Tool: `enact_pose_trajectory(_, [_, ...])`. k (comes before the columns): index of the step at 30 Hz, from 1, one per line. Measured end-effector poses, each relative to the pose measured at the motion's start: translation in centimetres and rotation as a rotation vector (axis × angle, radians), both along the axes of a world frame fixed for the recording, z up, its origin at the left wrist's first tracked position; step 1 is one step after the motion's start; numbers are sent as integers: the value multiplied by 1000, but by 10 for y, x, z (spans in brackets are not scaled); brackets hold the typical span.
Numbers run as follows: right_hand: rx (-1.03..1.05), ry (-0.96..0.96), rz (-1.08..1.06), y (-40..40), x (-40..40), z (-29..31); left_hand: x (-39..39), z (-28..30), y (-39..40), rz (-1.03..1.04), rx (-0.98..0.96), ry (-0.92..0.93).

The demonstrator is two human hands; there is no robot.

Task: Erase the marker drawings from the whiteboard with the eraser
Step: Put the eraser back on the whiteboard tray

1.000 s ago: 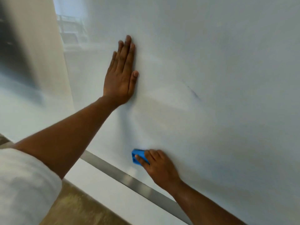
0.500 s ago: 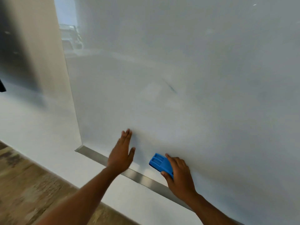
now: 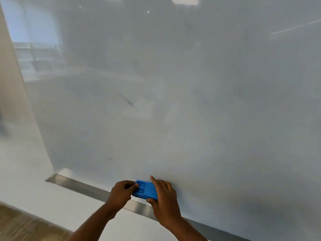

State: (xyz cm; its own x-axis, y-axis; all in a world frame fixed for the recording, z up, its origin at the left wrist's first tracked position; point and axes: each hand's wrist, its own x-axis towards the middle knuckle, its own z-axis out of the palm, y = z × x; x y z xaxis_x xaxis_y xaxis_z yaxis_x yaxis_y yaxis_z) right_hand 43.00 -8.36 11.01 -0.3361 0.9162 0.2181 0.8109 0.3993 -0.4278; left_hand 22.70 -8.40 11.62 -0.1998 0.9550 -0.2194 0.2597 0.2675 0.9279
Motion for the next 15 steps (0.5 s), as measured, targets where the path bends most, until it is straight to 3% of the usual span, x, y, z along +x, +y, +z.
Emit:
enact_pose_trajectory(4, [-41,7,9,-2,13,-2,16,-2,0,83,-101,-267])
enact_pose_trajectory(7, [-68,63,-34,0,16,-2,20,-5,10,98,-103,-318])
enact_pose_trajectory(10, [-130,140,-230,-5,12,-7,13,-10,21,110,-103,-323])
enact_pose_trajectory(13, [-224,418,-420,-18,4,-26,0,-23,26,118,-129,-321])
enact_pose_trajectory(15, [-409,684,-526,-22,-11,-34,-14,-34,25,133,-142,-301])
